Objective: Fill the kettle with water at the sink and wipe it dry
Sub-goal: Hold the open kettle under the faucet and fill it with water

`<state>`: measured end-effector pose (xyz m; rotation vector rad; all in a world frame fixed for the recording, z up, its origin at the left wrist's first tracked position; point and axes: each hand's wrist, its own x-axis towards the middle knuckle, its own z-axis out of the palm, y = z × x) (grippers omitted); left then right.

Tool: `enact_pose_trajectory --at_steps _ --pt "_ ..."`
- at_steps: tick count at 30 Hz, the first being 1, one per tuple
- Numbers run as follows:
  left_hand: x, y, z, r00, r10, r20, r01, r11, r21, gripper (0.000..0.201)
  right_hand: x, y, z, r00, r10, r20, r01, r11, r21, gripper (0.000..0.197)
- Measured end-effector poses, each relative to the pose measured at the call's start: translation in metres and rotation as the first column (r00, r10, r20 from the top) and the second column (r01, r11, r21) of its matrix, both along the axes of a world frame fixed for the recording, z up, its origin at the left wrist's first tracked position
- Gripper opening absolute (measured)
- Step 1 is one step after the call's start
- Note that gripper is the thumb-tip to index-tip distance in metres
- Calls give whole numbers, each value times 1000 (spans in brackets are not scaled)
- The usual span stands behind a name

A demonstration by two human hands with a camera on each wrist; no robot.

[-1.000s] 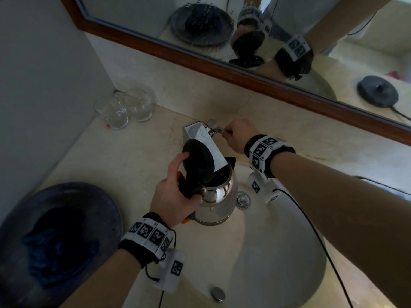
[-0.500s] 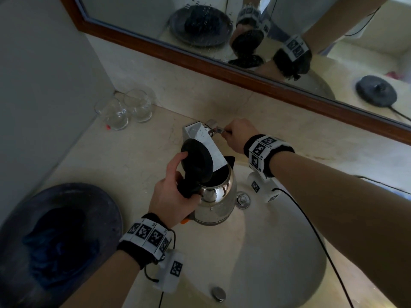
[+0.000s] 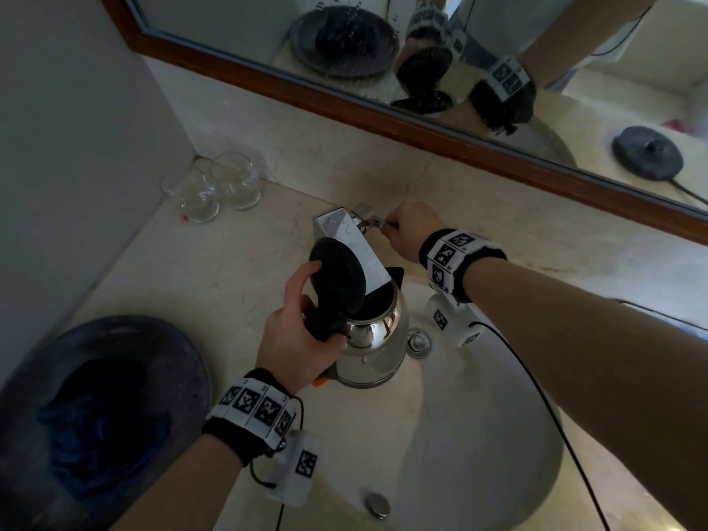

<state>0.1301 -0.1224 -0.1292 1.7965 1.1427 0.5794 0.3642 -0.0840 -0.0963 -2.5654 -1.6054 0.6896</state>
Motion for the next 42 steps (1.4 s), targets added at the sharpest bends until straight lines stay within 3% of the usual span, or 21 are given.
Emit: enact_pose_trajectory --at_steps 42 --pt "-6 -2 -3 999 33 24 -32 999 -11 95 0 -1 0 1000 10 10 -10 1000 -11 31"
